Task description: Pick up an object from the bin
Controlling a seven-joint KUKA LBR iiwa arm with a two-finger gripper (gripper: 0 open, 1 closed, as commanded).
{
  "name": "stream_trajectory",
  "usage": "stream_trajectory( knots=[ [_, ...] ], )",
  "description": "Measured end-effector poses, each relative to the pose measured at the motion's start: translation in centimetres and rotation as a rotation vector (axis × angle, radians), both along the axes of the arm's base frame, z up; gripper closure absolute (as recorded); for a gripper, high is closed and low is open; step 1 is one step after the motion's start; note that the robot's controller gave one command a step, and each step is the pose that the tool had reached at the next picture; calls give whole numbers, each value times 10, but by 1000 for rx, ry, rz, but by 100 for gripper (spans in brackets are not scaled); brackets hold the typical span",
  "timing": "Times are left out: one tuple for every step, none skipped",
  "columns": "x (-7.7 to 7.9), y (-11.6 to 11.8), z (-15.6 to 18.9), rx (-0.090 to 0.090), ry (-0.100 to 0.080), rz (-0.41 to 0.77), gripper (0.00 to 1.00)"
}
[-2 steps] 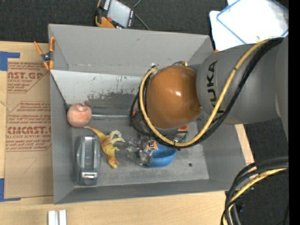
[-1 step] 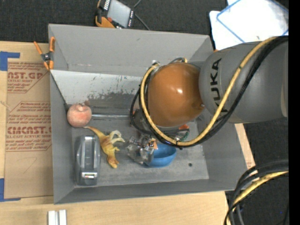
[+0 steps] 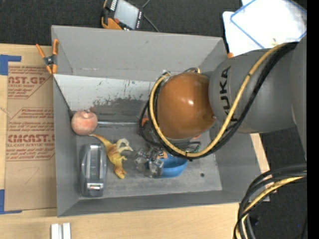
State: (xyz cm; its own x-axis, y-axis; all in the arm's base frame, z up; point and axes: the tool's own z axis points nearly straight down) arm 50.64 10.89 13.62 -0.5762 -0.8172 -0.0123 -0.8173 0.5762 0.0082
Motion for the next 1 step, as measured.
stream_trajectory(
  knots=[
    [-4, -1, 10, 1, -7, 26, 100]
  ],
)
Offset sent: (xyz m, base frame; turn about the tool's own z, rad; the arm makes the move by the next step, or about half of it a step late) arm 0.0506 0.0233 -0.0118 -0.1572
